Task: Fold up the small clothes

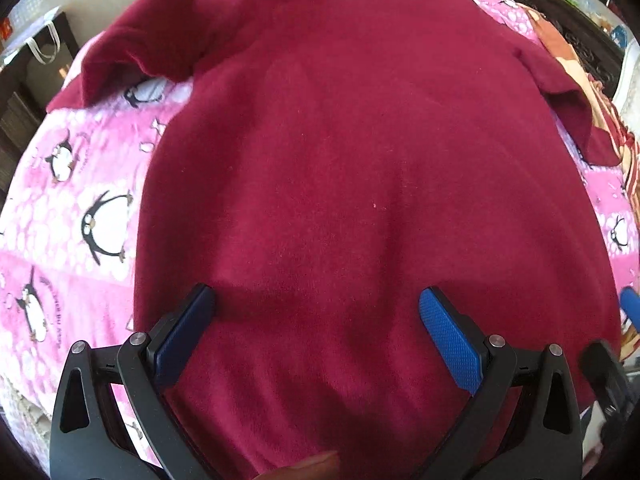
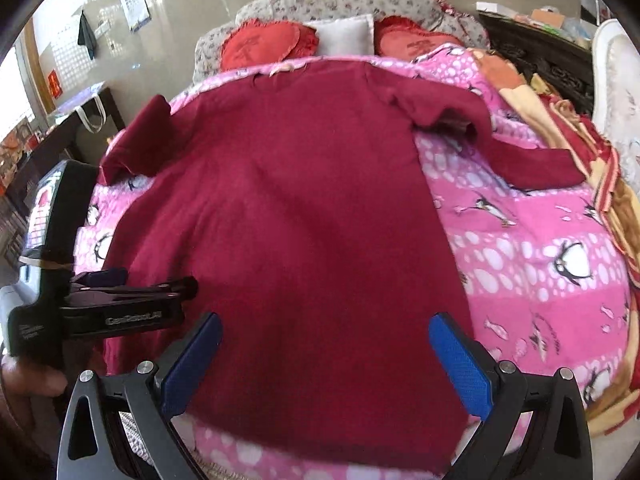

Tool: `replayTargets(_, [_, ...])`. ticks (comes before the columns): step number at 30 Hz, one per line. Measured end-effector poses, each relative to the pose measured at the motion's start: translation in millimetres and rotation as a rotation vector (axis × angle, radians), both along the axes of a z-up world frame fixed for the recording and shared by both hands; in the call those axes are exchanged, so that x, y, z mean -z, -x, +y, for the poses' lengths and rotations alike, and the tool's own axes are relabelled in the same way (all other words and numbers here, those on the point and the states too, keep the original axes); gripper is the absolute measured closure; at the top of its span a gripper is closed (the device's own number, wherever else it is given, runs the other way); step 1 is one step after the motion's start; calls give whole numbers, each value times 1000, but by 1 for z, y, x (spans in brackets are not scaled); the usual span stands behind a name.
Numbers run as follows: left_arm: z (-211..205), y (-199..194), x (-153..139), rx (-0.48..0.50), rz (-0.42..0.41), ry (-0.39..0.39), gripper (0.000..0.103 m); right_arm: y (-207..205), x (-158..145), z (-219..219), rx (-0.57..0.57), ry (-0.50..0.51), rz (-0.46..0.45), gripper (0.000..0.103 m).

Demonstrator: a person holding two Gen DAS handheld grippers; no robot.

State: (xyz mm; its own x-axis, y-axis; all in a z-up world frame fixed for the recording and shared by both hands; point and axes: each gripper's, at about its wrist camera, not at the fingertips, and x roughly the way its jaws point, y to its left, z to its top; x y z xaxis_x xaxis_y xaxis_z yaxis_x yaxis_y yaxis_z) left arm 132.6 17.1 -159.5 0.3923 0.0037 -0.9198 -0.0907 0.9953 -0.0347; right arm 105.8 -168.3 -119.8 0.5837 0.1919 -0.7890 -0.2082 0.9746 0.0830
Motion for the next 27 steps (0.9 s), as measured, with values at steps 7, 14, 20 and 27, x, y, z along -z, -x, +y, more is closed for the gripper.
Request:
replayTargets(7, [3, -2, 5, 29, 36, 13, 0, -16, 24, -1, 3, 12, 91, 0])
replayTargets(14, [1, -10, 4, 40, 36, 9, 0, -20, 32, 13, 5, 130, 109, 0])
replayTargets(20, [-5, -11, 3, 72, 33, -21, 0, -15, 37, 22, -12, 209, 91, 0])
replayTargets(27, [5, -18, -34, 67, -42, -10, 0, -19, 27, 17, 4, 170, 106, 0])
